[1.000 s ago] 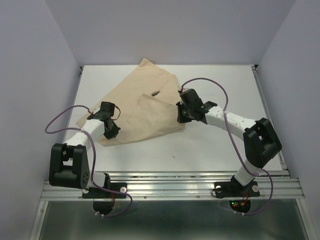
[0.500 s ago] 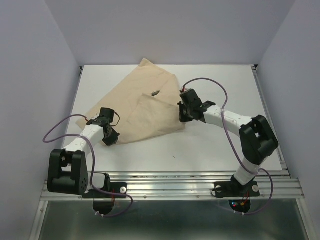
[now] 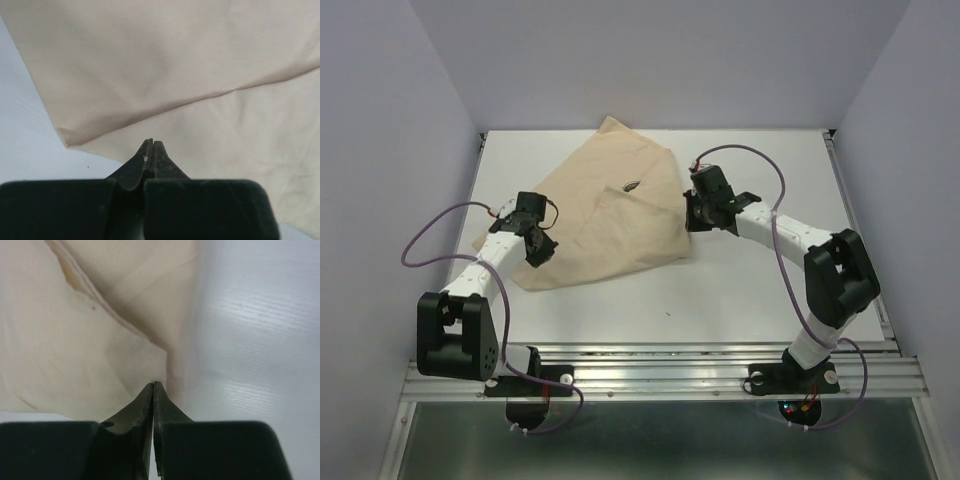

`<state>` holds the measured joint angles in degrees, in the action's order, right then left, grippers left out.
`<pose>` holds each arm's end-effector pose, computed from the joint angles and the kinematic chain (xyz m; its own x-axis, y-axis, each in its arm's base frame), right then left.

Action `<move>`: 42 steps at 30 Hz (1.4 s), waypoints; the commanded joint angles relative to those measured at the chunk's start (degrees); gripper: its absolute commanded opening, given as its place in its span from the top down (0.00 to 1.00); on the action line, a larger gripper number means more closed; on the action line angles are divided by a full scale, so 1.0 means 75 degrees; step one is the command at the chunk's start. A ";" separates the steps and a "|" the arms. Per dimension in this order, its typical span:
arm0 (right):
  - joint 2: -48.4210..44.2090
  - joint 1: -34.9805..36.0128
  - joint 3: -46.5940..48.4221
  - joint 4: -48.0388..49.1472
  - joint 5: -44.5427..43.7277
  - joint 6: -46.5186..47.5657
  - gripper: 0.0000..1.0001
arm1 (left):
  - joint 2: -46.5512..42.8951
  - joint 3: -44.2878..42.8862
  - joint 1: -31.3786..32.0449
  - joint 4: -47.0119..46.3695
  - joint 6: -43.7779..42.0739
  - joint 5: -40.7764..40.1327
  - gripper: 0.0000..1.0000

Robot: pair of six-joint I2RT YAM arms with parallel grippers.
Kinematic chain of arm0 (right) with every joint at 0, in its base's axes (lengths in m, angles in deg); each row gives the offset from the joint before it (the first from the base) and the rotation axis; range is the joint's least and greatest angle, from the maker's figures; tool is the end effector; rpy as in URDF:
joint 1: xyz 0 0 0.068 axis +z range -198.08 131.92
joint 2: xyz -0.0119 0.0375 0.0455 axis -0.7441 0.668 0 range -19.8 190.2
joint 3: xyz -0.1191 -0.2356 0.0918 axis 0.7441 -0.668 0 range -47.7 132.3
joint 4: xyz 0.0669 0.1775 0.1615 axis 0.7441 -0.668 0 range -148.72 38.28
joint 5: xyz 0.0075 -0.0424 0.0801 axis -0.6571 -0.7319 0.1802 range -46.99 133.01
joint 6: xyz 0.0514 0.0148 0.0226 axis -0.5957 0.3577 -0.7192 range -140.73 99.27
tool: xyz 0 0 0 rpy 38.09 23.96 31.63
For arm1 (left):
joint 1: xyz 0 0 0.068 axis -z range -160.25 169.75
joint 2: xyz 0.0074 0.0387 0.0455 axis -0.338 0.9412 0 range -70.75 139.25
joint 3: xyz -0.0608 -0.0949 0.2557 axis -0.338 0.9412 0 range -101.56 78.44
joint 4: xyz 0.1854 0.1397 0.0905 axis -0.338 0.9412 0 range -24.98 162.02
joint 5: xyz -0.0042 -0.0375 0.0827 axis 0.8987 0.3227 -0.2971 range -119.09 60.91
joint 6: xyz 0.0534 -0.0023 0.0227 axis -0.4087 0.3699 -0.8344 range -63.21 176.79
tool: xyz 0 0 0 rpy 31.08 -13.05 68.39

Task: Prepare the surgical pack
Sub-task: Pack the surgical kit at the center of the board.

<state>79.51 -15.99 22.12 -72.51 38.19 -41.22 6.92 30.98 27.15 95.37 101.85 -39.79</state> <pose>0.3144 0.1931 0.2302 -0.7798 -0.0774 -0.6212 -0.2253 0.9606 0.1630 0.2481 -0.0243 0.2132 -0.6355 -0.6188 -0.4617 -0.5858 0.7760 -0.2338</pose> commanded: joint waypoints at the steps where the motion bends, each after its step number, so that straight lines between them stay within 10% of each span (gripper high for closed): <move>1: -0.0643 -0.0728 0.0627 0.0323 0.0092 0.0096 0.90 | -0.0395 -0.0923 0.0044 0.0196 -0.0347 -0.0297 1.00; 16: 0.2227 -0.1584 0.2608 -0.0379 0.0935 0.0283 0.86 | 0.2768 -0.3304 0.1802 -0.0740 -0.0454 0.1367 1.00; 42: 0.2054 -0.0541 0.1344 0.0194 0.1662 -0.0279 0.89 | 0.4773 -0.4231 0.3090 -0.1210 -0.0675 0.1391 1.00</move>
<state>98.74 -22.70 35.80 -72.14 48.03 -41.57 41.54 1.03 46.63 88.42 96.93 -31.73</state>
